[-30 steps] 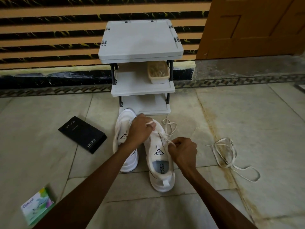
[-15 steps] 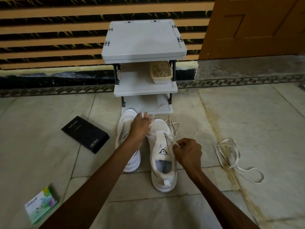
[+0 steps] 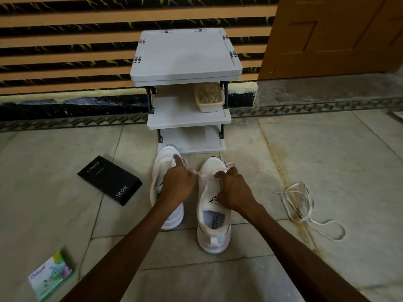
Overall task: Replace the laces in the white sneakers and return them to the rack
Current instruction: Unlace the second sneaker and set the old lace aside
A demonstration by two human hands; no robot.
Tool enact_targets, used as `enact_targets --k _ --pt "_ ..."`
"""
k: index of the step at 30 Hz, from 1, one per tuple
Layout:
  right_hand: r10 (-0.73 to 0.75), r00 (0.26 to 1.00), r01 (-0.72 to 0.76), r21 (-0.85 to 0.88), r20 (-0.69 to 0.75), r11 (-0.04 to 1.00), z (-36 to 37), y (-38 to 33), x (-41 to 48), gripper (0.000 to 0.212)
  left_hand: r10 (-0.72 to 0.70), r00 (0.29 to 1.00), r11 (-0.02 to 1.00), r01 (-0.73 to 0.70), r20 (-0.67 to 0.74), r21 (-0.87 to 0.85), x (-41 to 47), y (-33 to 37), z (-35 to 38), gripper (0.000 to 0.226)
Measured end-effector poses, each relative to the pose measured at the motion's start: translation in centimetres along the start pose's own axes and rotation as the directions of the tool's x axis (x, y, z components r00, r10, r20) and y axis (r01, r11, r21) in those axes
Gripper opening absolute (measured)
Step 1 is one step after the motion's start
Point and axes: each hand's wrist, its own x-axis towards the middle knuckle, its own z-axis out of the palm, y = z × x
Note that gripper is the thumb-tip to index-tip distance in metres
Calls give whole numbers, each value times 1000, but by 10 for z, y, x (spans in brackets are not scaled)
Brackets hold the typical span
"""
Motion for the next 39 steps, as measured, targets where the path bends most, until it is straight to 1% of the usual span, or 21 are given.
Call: enact_targets --k 2,3,5,7,8,13,15,16,17,19,22,23,24,25,26,28,29,31,34,37,39 --pt "-9 1000 9 -25 -5 1000 2 -2 5 63 -12 1000 999 12 -1 -39 -1 -2 0 65" --pt "-17 1000 16 -32 -13 999 2 -3 6 62 13 999 999 -12 36 -30 -3 -1 0 57" --pt "-43 999 42 -24 -27 999 4 -4 9 59 43 974 996 -26 220 -81 -4 -4 1 31" --pt "-68 997 67 -30 -32 997 6 -3 11 56 20 903 971 85 429 -224 -10 -3 2 23" --pt "-78 997 77 -42 -30 996 8 -2 12 54 15 879 958 124 477 -259 -12 -3 4 25" --pt "-44 999 43 23 16 999 12 4 18 41 56 880 981 38 472 -188 -14 5 2 38" --pt "-12 1000 9 214 16 977 9 5 20 17 106 884 993 -73 455 -91 -15 2 4 35" --pt "31 999 -37 387 21 921 7 6 21 20 134 894 991 -133 428 -31 -18 0 6 33" --pt "89 995 -98 575 44 812 5 9 22 30 151 906 986 -166 396 2 -20 -1 9 31" --pt "175 975 -207 849 138 485 3 17 23 36 159 921 985 -173 355 8 -24 -3 15 33" --pt "145 953 -279 956 265 88 3 25 20 39 148 938 985 -168 313 35 -26 -2 22 39" --pt "106 950 -296 955 293 6 3 27 19 41 153 939 983 -176 309 46 -26 -2 25 37" --pt "85 948 -305 952 306 -24 3 29 19 39 159 941 981 -184 299 58 -27 -2 26 35" --pt "80 950 -304 953 301 21 1 32 19 35 160 943 980 -187 292 68 -28 -1 27 33" --pt "91 957 -286 947 275 145 0 34 20 29 162 947 979 -188 278 71 -29 -1 27 32" --pt "106 976 -219 831 192 512 -6 35 22 6 177 960 977 -199 219 83 -29 -1 26 31" --pt "110 983 -181 720 145 670 -8 34 24 7 184 967 976 -202 177 88 -29 -1 26 32" --pt "103 995 -99 492 18 865 -12 28 29 22 191 977 978 -198 93 68 -27 1 24 34" --pt "-44 987 74 195 -153 978 -12 15 38 28 181 982 983 -182 47 22 -21 7 21 29" --pt "-134 974 126 -51 -182 991 -3 4 41 21 193 979 981 -194 72 9 -14 9 21 15" --pt "-179 968 143 -198 -178 970 0 2 44 17 190 977 982 -191 93 4 -11 7 22 17"
